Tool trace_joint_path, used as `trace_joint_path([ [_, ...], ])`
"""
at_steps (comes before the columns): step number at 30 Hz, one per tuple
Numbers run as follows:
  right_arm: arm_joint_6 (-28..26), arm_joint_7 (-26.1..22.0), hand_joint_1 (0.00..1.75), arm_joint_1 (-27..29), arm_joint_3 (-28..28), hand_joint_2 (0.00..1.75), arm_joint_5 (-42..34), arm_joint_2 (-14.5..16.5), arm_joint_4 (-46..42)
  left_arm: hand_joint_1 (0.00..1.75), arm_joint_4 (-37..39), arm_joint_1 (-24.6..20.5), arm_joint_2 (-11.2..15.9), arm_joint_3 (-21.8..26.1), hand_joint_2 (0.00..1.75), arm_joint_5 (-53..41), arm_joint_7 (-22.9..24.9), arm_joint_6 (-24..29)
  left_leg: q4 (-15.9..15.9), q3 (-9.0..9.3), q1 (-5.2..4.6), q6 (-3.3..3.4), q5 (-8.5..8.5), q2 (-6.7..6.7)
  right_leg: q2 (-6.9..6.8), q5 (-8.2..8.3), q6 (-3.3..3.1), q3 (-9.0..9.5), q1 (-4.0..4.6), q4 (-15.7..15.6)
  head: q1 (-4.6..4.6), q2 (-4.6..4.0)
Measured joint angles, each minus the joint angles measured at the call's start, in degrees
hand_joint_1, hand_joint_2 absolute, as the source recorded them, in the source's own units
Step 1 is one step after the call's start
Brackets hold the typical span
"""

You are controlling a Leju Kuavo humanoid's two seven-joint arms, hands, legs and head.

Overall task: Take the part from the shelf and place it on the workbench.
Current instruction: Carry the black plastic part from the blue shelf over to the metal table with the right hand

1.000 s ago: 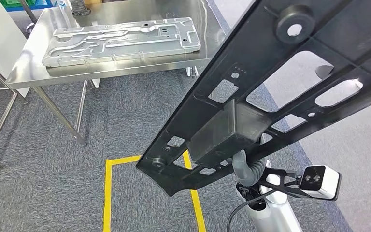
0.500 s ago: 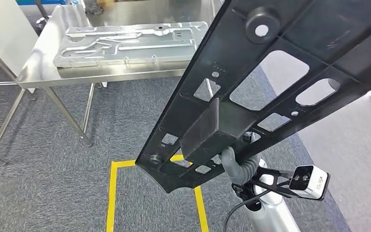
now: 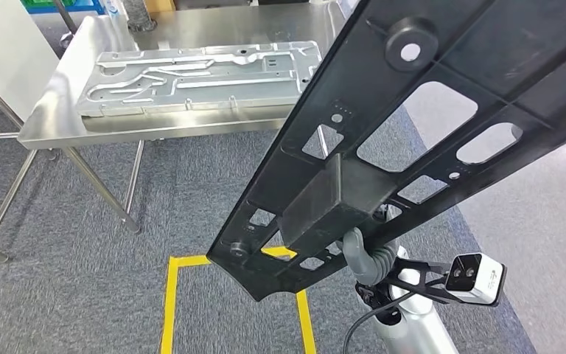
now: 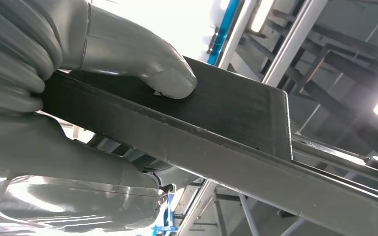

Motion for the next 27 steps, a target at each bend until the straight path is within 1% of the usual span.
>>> trace_joint_path([
  [1,0.0,0.0,1.75,0.0,0.0,1.75,0.0,0.0,0.0,0.00,0.0,0.0,0.0,0.0,1.75,0.0,0.0,0.0,-1.4,0.37,-0.18,0.34,0.64,0.05,-0.01,-0.29,0.33,0.17,0.03,0.0,0.00,0.00],
  [2,0.0,0.0,1.75,0.0,0.0,1.75,0.0,0.0,0.0,0.00,0.0,0.0,0.0,0.0,1.75,0.0,0.0,0.0,-1.7,0.40,-0.35,0.79,0.28,0.05,0.00,-0.42,0.67,0.31,0.07,0.0,0.01,0.00],
  [4,0.1,0.0,1.75,0.1,-0.1,1.75,0.0,0.0,-0.1,0.00,0.0,0.0,0.0,0.0,1.75,0.0,0.0,0.0,-2.1,1.08,-0.30,1.69,0.43,-0.10,-0.06,-0.67,1.31,0.52,0.04,0.4,0.01,0.00],
  [5,0.2,0.0,1.75,0.0,-0.2,1.75,0.0,0.0,-0.2,0.00,0.0,0.0,0.0,0.0,1.75,0.0,0.0,0.0,-2.4,1.52,-0.21,2.06,0.29,-0.16,-0.13,-0.89,1.56,0.18,0.00,1.6,0.01,0.00],
  [6,0.3,0.0,1.75,0.0,-0.3,1.75,0.0,0.0,-0.3,0.00,0.0,0.0,0.0,0.0,1.75,0.0,0.0,0.0,-2.5,2.02,-0.13,2.38,0.16,-0.22,-0.20,-1.46,1.81,-0.95,-0.06,3.8,0.01,0.00],
  [7,0.6,0.0,1.75,0.1,-0.5,1.75,0.0,0.0,-0.4,0.00,0.0,-0.1,0.0,0.0,1.75,0.0,0.0,0.0,-2.6,2.42,-0.10,2.64,-0.09,-0.23,-0.27,-2.42,2.02,-2.87,-0.15,7.1,0.01,0.00],
  [9,1.4,0.0,1.75,0.5,-1.0,1.75,0.0,0.0,-0.5,0.00,0.0,-0.1,0.0,0.0,1.75,0.0,0.0,0.0,-2.6,3.13,-0.13,2.93,-0.82,-0.26,-0.31,-5.14,2.36,-7.97,-0.17,14.5,0.01,0.00],
  [10,1.8,0.0,1.75,0.8,-1.4,1.75,0.0,0.0,-0.6,0.00,0.0,-0.1,0.0,0.0,1.75,0.0,0.0,0.0,-2.6,3.58,-0.15,2.95,-1.25,-0.30,-0.33,-5.90,2.43,-10.02,-0.17,16.6,0.01,0.00],
  [11,2.3,0.0,1.75,1.0,-1.7,1.75,0.0,0.0,-0.7,0.00,0.0,0.0,0.0,0.0,1.75,0.1,-0.1,0.0,-2.6,4.15,-0.17,2.93,-1.73,-0.36,-0.34,-5.63,2.39,-11.18,-0.15,16.9,0.01,0.00],
  [12,2.7,0.0,1.75,1.1,-2.0,1.75,0.0,0.0,-0.8,0.00,0.0,0.0,0.0,0.1,1.75,0.2,-0.1,0.0,-2.6,4.86,-0.19,2.86,-2.25,-0.43,-0.35,-4.01,2.20,-11.29,-0.11,15.0,0.01,0.00],
  [13,3.0,0.0,1.75,1.1,-2.3,1.75,-0.1,0.0,-1.0,0.00,0.0,0.0,0.0,0.1,1.75,0.2,-0.1,0.0,-2.6,5.64,-0.23,2.76,-2.81,-0.48,-0.36,-1.32,1.87,-10.57,-0.02,11.6,0.01,0.00],
  [14,3.3,0.0,1.75,1.1,-2.6,1.75,-0.1,0.1,-1.1,0.00,0.0,0.0,0.0,0.1,1.75,0.3,-0.1,0.0,-2.6,6.32,-0.28,2.62,-3.37,-0.51,-0.36,1.80,1.42,-9.63,0.17,7.5,0.01,0.00],
  [15,3.5,0.0,1.75,1.1,-2.9,1.75,-0.2,0.1,-1.3,0.00,0.0,-0.1,-0.1,0.1,1.75,0.3,-0.1,0.0,-2.7,6.86,-0.34,2.40,-3.88,-0.60,-0.36,3.89,1.02,-8.78,0.38,4.3,0.02,0.00],
  [16,3.7,0.0,1.75,1.2,-3.1,1.75,-0.2,0.2,-1.5,0.00,0.0,-0.1,-0.1,0.1,1.75,0.4,0.0,0.0,-2.7,7.13,-0.38,2.10,-4.34,-0.66,-0.36,5.23,0.69,-8.26,0.58,2.2,0.05,0.00],
  [17,3.9,0.0,1.75,1.3,-3.4,1.75,-0.2,0.3,-1.8,0.00,0.0,-0.1,-0.1,0.1,1.75,0.5,0.0,0.0,-2.6,7.35,-0.41,1.79,-4.58,-0.70,-0.32,5.62,0.46,-8.06,0.73,1.3,0.08,0.00],
  [18,4.1,0.0,1.75,1.5,-3.6,1.75,-0.2,0.4,-2.3,0.00,0.0,-0.2,-0.1,0.1,1.75,0.7,0.0,-0.1,-2.6,7.61,-0.45,1.42,-4.66,-0.75,-0.30,5.25,0.26,-7.79,0.73,1.1,0.11,0.00],
  [19,4.3,0.0,1.75,1.7,-3.7,1.75,0.0,0.6,-2.9,0.00,0.0,-0.2,-0.1,0.2,1.75,0.8,0.0,-0.1,-2.5,7.81,-0.43,1.12,-4.86,-0.68,-0.30,5.30,0.02,-7.33,0.59,0.8,0.13,0.00],
  [20,4.4,0.0,1.75,1.9,-3.8,1.75,0.2,0.7,-3.5,0.00,0.0,-0.2,-0.1,0.2,1.75,0.9,-0.1,-0.2,-1.7,7.91,-0.40,0.85,-4.99,-0.59,-0.30,5.11,-0.26,-6.74,0.45,0.5,0.13,0.00],
  [21,4.4,0.0,1.75,2.1,-3.9,1.75,0.5,0.9,-4.0,0.00,0.0,-0.2,-0.1,0.2,1.75,1.0,-0.1,-0.4,-0.2,7.30,-0.34,0.59,-5.49,-0.49,-0.35,4.86,-0.55,-6.09,0.31,0.3,0.13,0.00],
  [22,4.3,0.0,1.75,2.2,-3.9,1.75,0.8,1.1,-4.6,0.00,0.0,-0.2,-0.1,0.3,1.75,1.0,-0.1,-0.4,2.4,5.88,-0.22,0.35,-6.46,-0.39,-0.40,4.58,-0.77,-5.53,0.21,0.1,0.13,0.00],
  [24,3.7,0.0,1.75,2.7,-3.9,1.75,1.3,1.3,-5.4,0.00,0.0,-0.2,0.0,0.4,1.75,1.0,0.0,-0.5,9.7,1.31,-0.02,-0.20,-9.19,-0.30,-0.43,3.80,-1.00,-4.77,0.21,0.1,0.12,0.00],
  [25,3.3,0.0,1.75,3.1,-4.0,1.75,1.4,1.3,-5.8,0.00,0.0,-0.1,0.0,0.5,1.75,1.0,0.0,-0.5,12.3,-0.80,0.11,-0.46,-10.15,-0.29,-0.40,3.39,-0.98,-4.36,0.18,0.1,0.12,0.00],
  [26,3.0,0.0,1.75,3.5,-4.0,1.75,1.5,1.3,-6.1,0.00,0.0,0.0,0.1,0.5,1.75,0.9,0.0,-0.5,13.2,-2.13,0.23,-0.70,-10.04,-0.28,-0.37,2.93,-0.90,-3.83,0.13,0.1,0.12,0.00],
  [27,2.7,0.0,1.75,3.9,-4.1,1.75,1.4,1.3,-6.4,0.00,0.0,0.0,0.1,0.5,1.75,0.8,0.1,-0.5,12.0,-2.46,0.37,-0.91,-8.56,-0.25,-0.33,2.44,-0.77,-3.19,0.07,0.1,0.12,0.00],
])
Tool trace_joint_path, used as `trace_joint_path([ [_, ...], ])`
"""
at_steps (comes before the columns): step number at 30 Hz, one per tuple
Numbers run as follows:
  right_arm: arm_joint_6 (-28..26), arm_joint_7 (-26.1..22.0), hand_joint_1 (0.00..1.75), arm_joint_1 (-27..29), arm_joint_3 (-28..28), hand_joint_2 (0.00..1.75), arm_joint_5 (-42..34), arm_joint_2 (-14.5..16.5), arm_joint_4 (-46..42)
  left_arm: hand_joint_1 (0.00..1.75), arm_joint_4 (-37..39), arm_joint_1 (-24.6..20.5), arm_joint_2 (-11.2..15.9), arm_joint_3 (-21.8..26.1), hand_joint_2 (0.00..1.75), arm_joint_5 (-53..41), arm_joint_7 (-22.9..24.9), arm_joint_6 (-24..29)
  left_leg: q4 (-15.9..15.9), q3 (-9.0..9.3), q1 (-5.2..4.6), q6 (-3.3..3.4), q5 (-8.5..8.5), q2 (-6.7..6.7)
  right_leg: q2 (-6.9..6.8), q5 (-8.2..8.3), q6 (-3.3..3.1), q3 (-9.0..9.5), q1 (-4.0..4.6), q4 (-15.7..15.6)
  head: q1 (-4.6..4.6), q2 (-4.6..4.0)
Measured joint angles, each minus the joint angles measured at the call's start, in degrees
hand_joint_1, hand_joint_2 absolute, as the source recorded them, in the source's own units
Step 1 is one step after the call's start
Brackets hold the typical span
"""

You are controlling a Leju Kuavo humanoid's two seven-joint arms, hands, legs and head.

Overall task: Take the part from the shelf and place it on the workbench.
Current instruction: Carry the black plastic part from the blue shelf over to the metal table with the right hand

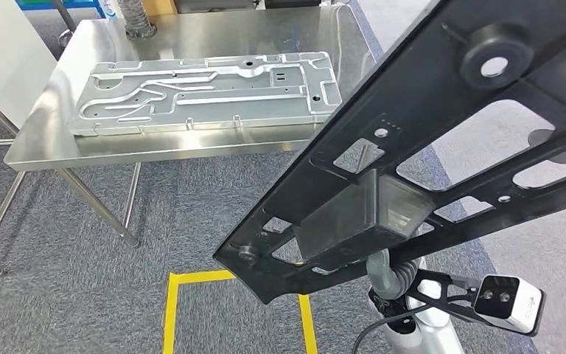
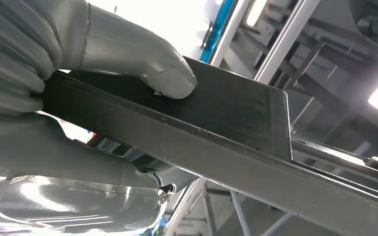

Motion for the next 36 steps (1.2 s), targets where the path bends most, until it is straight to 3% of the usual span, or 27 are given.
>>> trace_joint_path([
  [2,-0.2,0.0,1.75,0.5,-0.3,1.75,-0.1,0.0,-0.6,0.00,0.0,0.1,0.1,0.0,1.75,-0.2,0.1,0.0,-7.0,1.56,0.30,-0.26,5.66,0.08,0.02,-1.14,0.44,1.48,-0.14,0.1,0.01,0.00],
  [4,-0.3,0.0,1.75,0.9,-0.5,1.75,-0.2,0.0,-1.1,0.00,0.0,0.1,0.2,0.0,1.75,-0.4,0.3,0.1,-12.4,2.94,0.17,0.16,8.57,0.24,0.07,-2.04,1.07,2.25,-0.14,0.2,0.01,0.00],
  [9,0.1,0.0,1.75,1.6,-0.9,1.75,0.0,0.0,-2.3,0.00,0.0,0.0,0.3,0.0,1.75,-0.5,0.5,0.2,-13.5,3.65,-0.05,2.42,8.63,0.20,0.01,-3.75,2.74,2.03,-0.18,1.6,0.01,0.00],
  [10,0.2,0.0,1.75,1.6,-1.0,1.75,-0.1,0.0,-2.5,0.00,0.0,-0.1,0.3,0.0,1.75,-0.5,0.4,0.2,-13.8,4.02,0.03,2.80,8.47,0.20,-0.04,-4.86,3.00,0.85,-0.25,4.0,0.01,0.00],
  [12,0.5,0.0,1.75,1.7,-1.2,1.75,-0.2,0.0,-2.6,0.00,0.0,-0.2,0.3,0.0,1.75,-0.4,0.3,0.2,-13.9,4.64,-0.05,3.32,7.87,0.21,-0.10,-7.73,3.28,-3.81,-0.34,12.0,0.00,0.00],
  [13,0.8,0.0,1.75,1.8,-1.4,1.75,-0.2,0.0,-2.6,0.00,0.0,-0.2,0.3,0.0,1.75,-0.4,0.3,0.1,-13.9,4.97,-0.12,3.42,7.54,0.20,-0.11,-8.58,3.35,-6.34,-0.38,15.7,0.00,0.00],
  [14,1.0,0.0,1.75,1.9,-1.6,1.75,-0.3,0.0,-2.6,0.00,0.0,-0.2,0.3,0.0,1.75,-0.3,0.2,0.0,-13.9,5.38,-0.19,3.46,7.18,0.17,-0.11,-8.40,3.34,-8.15,-0.40,17.8,0.00,0.00],
  [15,1.3,0.0,1.75,2.0,-1.7,1.75,-0.4,0.0,-2.6,0.00,0.0,-0.1,0.3,0.0,1.75,-0.3,0.2,0.0,-13.9,5.92,-0.27,3.46,6.78,0.11,-0.10,-6.92,3.21,-8.83,-0.40,17.6,0.00,0.00],
  [16,1.6,0.0,1.75,2.0,-1.9,1.75,-0.4,0.0,-2.7,0.00,0.0,-0.1,0.3,0.0,1.75,-0.2,0.2,0.0,-13.9,6.59,-0.35,3.41,6.33,0.02,-0.10,-4.31,2.93,-8.31,-0.32,14.9,0.00,0.00],
  [18,1.9,0.0,1.75,1.9,-2.1,1.75,-0.4,0.0,-2.8,0.00,0.0,-0.2,0.2,0.0,1.75,0.0,0.2,0.0,-13.9,7.93,-0.60,3.15,5.34,-0.10,-0.13,0.90,2.00,-5.53,0.04,6.9,0.01,0.00],
  [19,2.0,0.0,1.75,1.9,-2.2,1.75,-0.5,0.0,-3.0,0.00,0.0,-0.2,0.2,0.1,1.75,0.1,0.2,0.1,-14.0,8.30,-0.67,2.91,4.93,-0.14,-0.18,2.14,1.58,-4.29,0.25,3.8,0.01,0.00],
  [23,2.3,0.0,1.75,1.8,-2.5,1.75,-0.5,0.1,-3.5,0.00,0.0,-0.3,0.2,0.1,1.75,0.1,0.4,0.3,-14.6,8.92,-0.63,1.76,4.11,0.06,-0.13,1.68,0.75,-2.90,0.37,1.0,0.01,0.00],
  [25,2.3,0.0,1.75,1.8,-2.6,1.75,-0.5,0.3,-3.6,0.00,0.0,-0.4,0.2,0.1,1.75,0.1,0.4,0.3,-12.1,8.04,-0.58,1.19,2.77,0.15,-0.22,1.50,0.35,-1.84,0.01,-0.1,0.01,0.00],
  [28,2.2,0.0,1.75,1.8,-2.6,1.75,-0.5,0.5,-3.6,0.00,0.0,-0.2,0.3,0.2,1.75,0.1,0.6,0.5,-1.4,1.72,-0.37,0.54,-0.90,0.18,-0.37,0.69,0.02,-0.52,-0.08,-0.5,0.01,0.00],
  [29,2.2,0.0,1.75,1.8,-2.6,1.75,-0.5,0.5,-3.6,0.00,0.0,-0.1,0.3,0.2,1.75,0.1,0.8,0.7,1.1,-0.24,-0.29,0.36,-0.96,0.18,-0.35,0.31,0.03,-0.11,-0.10,-0.5,0.00,0.00],
  [30,2.1,0.0,1.75,1.8,-2.6,1.75,-0.5,0.5,-3.6,0.00,0.0,0.0,0.3,0.3,1.75,0.1,0.9,0.8,1.6,-1.29,-0.20,0.22,0.14,0.19,-0.31,-0.11,0.09,0.38,-0.13,-0.4,0.00,0.00],
  [31,2.0,0.0,1.75,1.9,-2.7,1.75,-0.5,0.5,-3.6,0.00,0.0,0.0,0.4,0.4,1.75,0.1,1.0,1.0,-0.2,-1.23,-0.08,0.12,2.41,0.20,-0.27,-0.59,0.19,0.94,-0.16,-0.4,0.00,0.00],
  [33,1.8,0.0,1.75,1.9,-2.7,1.75,-0.5,0.5,-3.8,0.00,0.0,0.1,0.8,0.6,1.75,0.2,1.2,1.2,-7.4,1.06,0.09,0.07,7.57,0.23,-0.21,-1.70,0.62,2.09,-0.11,-0.1,0.01,0.00],
  [34,1.7,0.0,1.75,1.9,-2.8,1.75,-0.5,0.5,-4.0,0.00,0.0,0.1,1.0,0.8,1.75,0.2,1.2,1.3,-10.5,2.23,0.05,0.27,8.94,0.21,-0.16,-2.22,0.93,2.44,-0.04,0.2,0.01,0.00],
  [36,1.5,0.0,1.75,1.9,-2.9,1.75,-0.5,0.5,-4.4,0.00,0.0,0.0,1.2,0.9,1.75,0.2,1.2,1.2,-12.8,3.20,-0.19,0.92,9.09,0.15,-0.07,-2.81,1.54,2.61,0.10,0.4,0.01,0.00],
])
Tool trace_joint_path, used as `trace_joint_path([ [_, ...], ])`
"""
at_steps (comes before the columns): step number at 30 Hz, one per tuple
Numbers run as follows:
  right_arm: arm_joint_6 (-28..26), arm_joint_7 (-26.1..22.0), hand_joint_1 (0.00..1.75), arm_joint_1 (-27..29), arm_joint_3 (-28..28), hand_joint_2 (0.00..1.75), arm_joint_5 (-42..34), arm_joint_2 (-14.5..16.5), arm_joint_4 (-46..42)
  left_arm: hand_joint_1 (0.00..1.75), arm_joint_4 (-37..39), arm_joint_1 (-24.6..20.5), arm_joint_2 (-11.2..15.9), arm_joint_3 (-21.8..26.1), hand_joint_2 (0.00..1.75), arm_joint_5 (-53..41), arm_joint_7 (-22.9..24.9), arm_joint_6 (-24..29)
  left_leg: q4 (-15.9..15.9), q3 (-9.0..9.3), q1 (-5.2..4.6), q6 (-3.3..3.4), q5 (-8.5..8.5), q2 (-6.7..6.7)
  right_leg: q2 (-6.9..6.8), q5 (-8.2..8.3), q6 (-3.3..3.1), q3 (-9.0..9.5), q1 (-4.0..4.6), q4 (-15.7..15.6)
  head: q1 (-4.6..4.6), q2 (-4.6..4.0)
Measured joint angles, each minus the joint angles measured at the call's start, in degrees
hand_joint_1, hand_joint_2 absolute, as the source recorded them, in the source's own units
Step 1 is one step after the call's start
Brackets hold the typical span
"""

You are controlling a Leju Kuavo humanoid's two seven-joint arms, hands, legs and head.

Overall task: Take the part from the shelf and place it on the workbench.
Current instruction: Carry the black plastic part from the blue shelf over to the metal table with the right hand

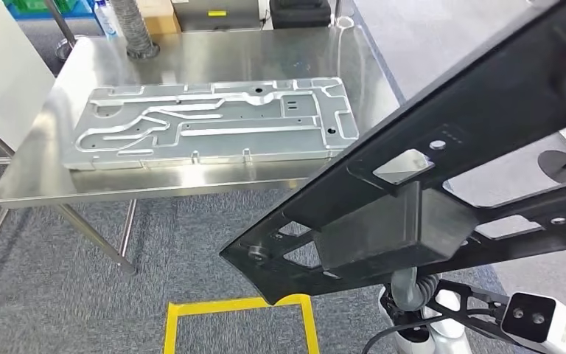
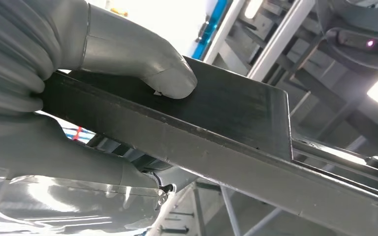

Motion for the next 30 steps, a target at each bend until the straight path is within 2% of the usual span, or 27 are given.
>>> trace_joint_path([
  [3,0.0,0.0,1.75,0.0,-0.2,1.75,-0.2,0.0,-0.8,0.00,0.0,0.0,0.1,0.0,1.75,-0.1,-0.4,-0.3,-0.5,0.37,-0.01,1.21,-0.36,-0.07,-0.05,-0.77,0.85,-0.02,-0.20,0.5,-0.01,0.00],
  [4,0.1,0.0,1.75,-0.1,-0.4,1.75,-0.5,0.0,-1.2,0.00,0.0,-0.1,0.1,0.0,1.75,-0.1,-0.5,-0.3,-0.7,0.67,0.09,1.59,-0.49,-0.04,-0.07,-1.60,1.14,-0.76,-0.26,2.1,0.00,0.00],
  [5,0.4,0.0,1.75,-0.1,-0.5,1.75,-0.9,0.1,-1.4,0.00,0.0,-0.1,0.1,0.0,1.75,-0.1,-0.6,-0.3,-0.9,1.00,0.17,1.93,-0.66,0.02,-0.10,-2.77,1.39,-2.25,-0.32,5.0,0.01,0.00],
  [7,1.0,0.0,1.75,0.0,-0.9,1.75,-1.9,0.1,-1.5,0.00,0.0,-0.2,0.2,0.1,1.75,-0.1,-0.6,-0.3,-0.9,1.54,0.08,2.33,-1.22,0.22,-0.12,-5.30,1.67,-7.22,-0.39,13.1,0.01,0.00],
  [8,1.4,0.0,1.75,0.1,-1.2,1.75,-2.4,0.1,-1.5,0.00,0.0,-0.2,0.2,0.1,1.75,0.0,-0.6,-0.3,-0.9,1.87,0.00,2.39,-1.54,0.31,-0.13,-5.67,1.70,-9.47,-0.41,16.1,0.01,0.00],
  [9,1.7,0.0,1.75,0.1,-1.4,1.75,-2.9,0.1,-1.5,0.00,0.0,-0.2,0.2,0.1,1.75,0.0,-0.6,-0.3,-0.9,2.30,-0.07,2.40,-1.89,0.41,-0.14,-4.98,1.63,-10.85,-0.40,17.3,0.01,0.00],
  [10,2.1,0.0,1.75,0.1,-1.8,1.75,-3.2,0.2,-1.5,0.00,0.0,-0.2,0.2,0.1,1.75,0.0,-0.6,-0.3,-0.9,2.85,-0.15,2.37,-2.29,0.50,-0.19,-3.11,1.43,-11.04,-0.36,16.1,0.01,0.00],
  [12,2.9,0.0,1.75,0.1,-2.4,1.75,-3.5,0.4,-1.5,0.00,0.0,-0.2,0.2,0.1,1.75,0.1,-0.6,-0.2,-1.0,4.11,-0.30,2.19,-3.22,0.72,-0.95,2.26,0.51,-8.58,0.02,8.7,0.01,0.00],
  [13,3.3,0.0,1.75,0.1,-2.6,1.75,-3.5,0.6,-1.5,0.00,0.0,-0.2,0.1,0.1,1.75,0.1,-0.6,-0.2,-1.0,4.63,-0.44,1.97,-3.67,0.84,-1.59,4.01,-0.03,-7.15,0.37,5.1,0.01,0.00],
  [14,3.6,0.0,1.75,0.1,-2.9,1.75,-3.5,0.8,-1.5,0.00,0.0,-0.2,0.1,0.1,1.75,0.2,-0.6,-0.1,-1.1,4.97,-0.55,1.70,-4.03,1.02,-2.15,4.83,-0.46,-6.18,0.69,2.6,0.01,0.00],
  [16,4.2,0.0,1.75,0.2,-3.4,1.75,-3.2,1.2,-1.6,0.00,0.0,-0.2,0.0,0.2,1.75,0.2,-0.6,-0.1,-1.4,5.35,-0.71,1.13,-4.46,1.50,-2.29,4.39,-0.90,-5.75,1.06,1.3,0.01,0.00],
  [18,4.8,0.0,1.75,0.3,-3.8,1.75,-2.9,1.7,-1.6,0.00,0.0,-0.2,0.0,0.2,1.75,0.2,-0.6,-0.1,-1.4,5.74,-0.75,0.60,-5.01,1.79,-1.72,4.20,-1.18,-5.16,0.62,0.5,-0.02,0.00],
  [19,5.0,0.0,1.75,0.3,-4.0,1.75,-2.8,1.9,-1.6,0.00,0.0,-0.3,0.0,0.2,1.75,0.2,-0.6,-0.1,-0.3,5.45,-0.75,0.38,-5.72,1.65,-1.56,4.11,-1.37,-4.63,0.39,0.0,-0.05,0.00],
  [20,5.1,0.0,1.75,0.3,-4.1,1.75,-2.7,2.2,-1.6,0.00,0.0,-0.3,0.0,0.2,1.75,0.2,-0.6,0.0,2.1,4.43,-0.72,0.15,-6.91,1.37,-1.44,3.99,-1.56,-4.04,0.15,-0.4,-0.09,0.00],
  [21,5.1,0.0,1.75,0.3,-4.2,1.75,-2.7,2.4,-1.6,0.00,-0.1,-0.3,0.0,0.2,1.75,0.2,-0.6,0.0,5.8,2.60,-0.62,-0.03,-8.41,1.05,-1.36,3.74,-1.74,-3.60,0.14,-0.6,-0.11,0.00],
  [23,5.1,0.0,1.75,0.5,-4.5,1.75,-2.8,2.7,-1.6,0.00,-0.1,-0.1,0.1,0.2,1.75,0.1,-0.6,0.0,13.5,-2.22,-0.48,-0.40,-10.76,0.81,-1.09,3.11,-1.89,-2.90,0.10,-0.6,-0.12,0.00],
  [24,5.1,0.0,1.75,0.6,-4.5,1.75,-2.8,2.8,-1.5,0.00,-0.1,0.0,0.1,0.2,1.75,0.1,-0.6,0.0,15.3,-3.86,-0.39,-0.54,-10.43,0.80,-0.91,2.72,-1.86,-2.44,0.09,-0.6,-0.12,0.00],
  [25,5.1,0.0,1.75,0.6,-4.6,1.75,-2.8,2.9,-1.5,0.00,-0.1,0.1,0.1,0.2,1.75,0.1,-0.6,0.0,14.8,-4.42,-0.29,-0.63,-8.76,0.80,-0.73,2.28,-1.78,-1.85,0.07,-0.6,-0.12,0.00],
  [26,5.1,0.0,1.75,0.7,-4.7,1.75,-2.8,2.9,-1.5,0.00,-0.1,0.2,0.1,0.2,1.75,0.1,-0.6,0.0,11.9,-3.84,-0.20,-0.66,-5.97,0.80,-0.59,1.76,-1.63,-1.14,0.04,-0.6,-0.12,0.00],
  [27,5.1,0.0,1.75,0.7,-4.7,1.75,-2.8,3.0,-1.5,0.00,-0.1,0.2,0.1,0.2,1.75,0.1,-0.6,0.0,7.7,-2.64,-0.13,-0.60,-2.90,0.81,-0.50,1.19,-1.44,-0.47,0.01,-0.5,-0.12,0.00],
  [28,5.1,0.0,1.75,0.7,-4.7,1.75,-2.8,3.0,-1.5,0.00,-0.1,0.2,0.2,0.2,1.75,0.1,-0.6,0.0,4.0,-1.34,-0.20,-0.51,-0.75,0.80,-0.43,0.64,-1.16,0.06,0.08,-0.4,-0.12,0.00],
  [29,5.1,0.0,1.75,0.7,-4.8,1.75,-2.8,3.0,-1.5,0.00,-0.1,0.2,0.2,0.2,1.75,0.1,-0.6,0.0,1.3,-0.29,-0.27,-0.27,0.33,0.80,-0.34,0.21,-0.87,0.33,0.14,-0.2,-0.12,0.00],
  [30,5.1,0.0,1.75,0.7,-4.8,1.75,-2.8,3.1,-1.5,0.00,-0.1,0.2,0.2,0.2,1.75,0.1,-0.6,0.0,-0.1,0.21,-0.36,0.00,0.42,0.79,-0.27,-0.06,-0.58,0.37,0.21,-0.1,-0.11,0.00],
])
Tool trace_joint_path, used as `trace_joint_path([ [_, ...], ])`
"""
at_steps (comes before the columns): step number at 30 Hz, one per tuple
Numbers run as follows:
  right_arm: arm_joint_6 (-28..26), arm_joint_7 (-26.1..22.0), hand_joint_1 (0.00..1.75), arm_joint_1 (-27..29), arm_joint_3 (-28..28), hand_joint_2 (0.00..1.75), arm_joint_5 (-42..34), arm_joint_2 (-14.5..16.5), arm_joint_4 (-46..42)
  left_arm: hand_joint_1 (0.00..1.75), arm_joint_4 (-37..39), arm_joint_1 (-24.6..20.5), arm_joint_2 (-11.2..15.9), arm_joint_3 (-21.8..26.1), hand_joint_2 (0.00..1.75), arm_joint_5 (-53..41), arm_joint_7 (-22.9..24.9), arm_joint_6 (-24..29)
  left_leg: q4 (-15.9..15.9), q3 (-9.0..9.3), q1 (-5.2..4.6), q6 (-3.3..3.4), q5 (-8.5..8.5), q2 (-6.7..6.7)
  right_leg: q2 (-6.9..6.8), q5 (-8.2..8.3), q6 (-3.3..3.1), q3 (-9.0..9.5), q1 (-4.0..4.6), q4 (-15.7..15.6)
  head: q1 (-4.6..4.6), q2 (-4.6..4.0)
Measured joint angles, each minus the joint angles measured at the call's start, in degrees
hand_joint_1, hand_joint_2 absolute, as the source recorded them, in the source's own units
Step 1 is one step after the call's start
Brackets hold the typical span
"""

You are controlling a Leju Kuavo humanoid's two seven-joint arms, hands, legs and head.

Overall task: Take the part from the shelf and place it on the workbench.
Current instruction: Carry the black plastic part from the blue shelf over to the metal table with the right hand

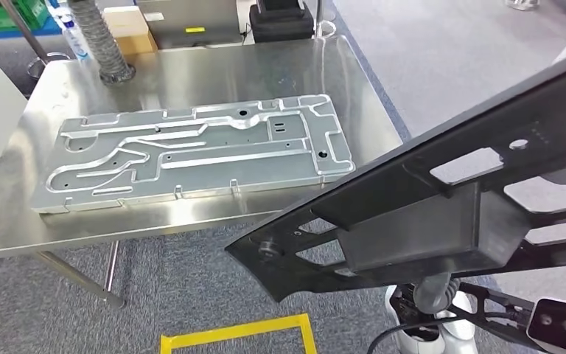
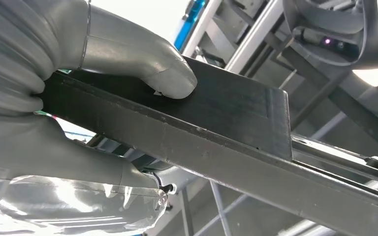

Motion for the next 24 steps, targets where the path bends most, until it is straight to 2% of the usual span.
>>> trace_joint_path([
  [3,0.0,0.0,1.75,0.0,-0.1,1.75,0.0,0.1,0.0,0.00,0.0,-0.1,0.0,0.0,1.75,0.0,0.0,0.0,-0.7,0.44,0.03,1.00,-0.92,-0.12,0.01,-0.57,0.87,0.02,0.01,0.1,0.01,0.00],
  [4,0.0,0.0,1.75,0.0,-0.1,1.75,0.0,0.1,0.0,0.00,0.0,-0.1,0.0,0.0,1.75,0.0,0.0,0.0,-0.8,0.71,0.13,1.34,-1.08,-0.18,-0.02,-1.09,1.21,-0.30,-0.04,0.9,0.01,0.00],
  [5,0.0,0.0,1.75,-0.1,-0.2,1.75,0.0,0.1,-0.1,0.00,0.0,-0.1,0.0,0.0,1.75,0.0,-0.1,0.0,-1.0,1.05,0.24,1.68,-1.25,-0.21,-0.03,-2.00,1.53,-1.39,-0.12,3.1,0.01,0.00],
  [6,0.0,0.0,1.75,0.0,-0.3,1.75,-0.1,0.1,-0.1,0.00,0.0,-0.1,0.0,0.0,1.75,0.0,-0.1,0.0,-1.2,1.40,0.25,1.94,-1.48,-0.22,-0.03,-3.16,1.80,-3.28,-0.25,6.4,0.02,0.00],
  [8,0.1,0.0,1.75,0.2,-0.5,1.75,-0.1,0.1,-0.1,0.00,-0.1,-0.2,0.0,0.0,1.75,-0.1,-0.2,0.0,-1.2,2.10,0.16,2.26,-2.18,-0.24,-0.03,-5.04,2.09,-8.46,-0.42,14.3,0.02,0.00],
  [9,0.2,0.0,1.75,0.3,-0.7,1.75,-0.2,0.1,0.0,0.00,-0.1,-0.1,0.0,0.0,1.75,-0.1,-0.3,-0.1,-1.2,2.58,0.11,2.26,-2.58,-0.29,-0.03,-4.76,2.10,-10.44,-0.46,16.5,0.02,0.00],
  [10,0.3,0.0,1.75,0.5,-0.9,1.75,-0.2,0.1,0.0,0.00,-0.1,-0.1,0.0,0.0,1.75,-0.2,-0.4,-0.1,-1.2,3.17,0.07,2.23,-3.03,-0.37,-0.03,-3.38,1.98,-11.46,-0.45,16.7,0.02,0.00],
  [11,0.5,0.0,1.75,0.7,-1.1,1.75,-0.3,0.1,0.0,0.00,-0.1,-0.1,0.0,0.0,1.75,-0.2,-0.5,-0.1,-1.2,3.90,0.02,2.17,-3.53,-0.47,-0.03,-0.92,1.72,-11.33,-0.39,14.6,0.02,0.00],
  [12,0.8,0.0,1.75,0.7,-1.3,1.75,-0.3,0.1,0.0,0.00,-0.1,-0.1,0.1,0.0,1.75,-0.2,-0.6,-0.2,-1.2,4.71,-0.03,2.09,-4.07,-0.55,-0.03,2.10,1.29,-10.30,-0.24,10.8,0.02,0.00],
  [13,1.1,0.0,1.75,0.8,-1.4,1.75,-0.3,0.1,-0.1,0.00,-0.1,-0.1,0.1,0.0,1.75,-0.1,-0.6,-0.2,-1.3,5.34,-0.08,1.95,-4.59,-0.60,-0.06,4.28,0.76,-9.06,-0.03,7.2,0.02,0.00],
  [14,1.5,0.0,1.75,0.8,-1.5,1.75,-0.4,0.2,-0.2,0.00,-0.1,-0.2,0.1,0.0,1.75,-0.1,-0.7,-0.2,-1.4,5.82,-0.12,1.73,-5.04,-0.65,-0.08,5.59,0.23,-7.86,0.23,4.1,0.02,0.00],
  [15,1.8,0.0,1.75,0.9,-1.6,1.75,-0.4,0.3,-0.2,0.00,-0.1,-0.2,0.1,0.0,1.75,0.0,-0.7,-0.2,-1.6,6.04,-0.10,1.46,-5.39,-0.64,-0.12,5.88,-0.18,-7.13,0.47,2.3,0.02,0.00],
  [17,2.3,0.0,1.75,1.0,-1.6,1.75,-0.4,0.6,-0.3,0.00,-0.1,-0.3,0.1,0.1,1.75,0.2,-0.7,-0.1,-2.0,6.37,-0.04,0.82,-5.82,-0.52,-0.06,5.01,-0.66,-6.59,0.73,1.3,0.02,0.00],
  [19,2.4,0.0,1.75,1.0,-1.6,1.75,-0.3,0.9,-0.4,0.00,-0.2,-0.4,0.1,0.2,1.75,0.5,-0.8,0.0,-1.9,6.88,-0.04,0.33,-6.47,-0.33,0.00,4.67,-0.93,-5.49,0.32,0.2,0.01,0.00],
  [20,2.2,0.0,1.75,1.0,-1.6,1.75,-0.2,1.1,-0.4,0.00,-0.2,-0.5,0.1,0.3,1.75,0.6,-0.8,0.1,-0.3,6.37,-0.04,0.14,-7.26,-0.32,-0.05,4.50,-1.14,-4.66,0.10,-0.4,-0.01,0.00],
  [21,2.0,0.0,1.75,1.0,-1.6,1.75,-0.1,1.2,-0.4,0.00,-0.2,-0.5,0.1,0.3,1.75,0.7,-0.9,0.2,2.6,4.99,0.01,-0.04,-8.37,-0.33,-0.11,4.26,-1.30,-3.81,-0.09,-0.9,-0.02,0.00],
  [23,0.6,0.0,1.75,0.9,-1.4,1.75,0.3,1.4,-0.3,0.00,-0.2,-0.3,0.1,0.5,1.75,0.9,-1.0,0.2,10.6,0.00,0.16,-0.43,-10.65,-0.37,-0.15,3.41,-1.54,-2.60,-0.04,-1.2,-0.03,0.00],
  [24,-0.7,0.0,1.75,0.9,-1.2,1.75,0.7,1.3,-0.2,0.00,-0.2,-0.2,0.1,0.7,1.75,0.9,-1.0,0.0,13.5,-2.37,0.24,-0.64,-10.67,-0.37,-0.09,2.88,-1.51,-2.00,-0.05,-1.2,-0.03,0.00],
])
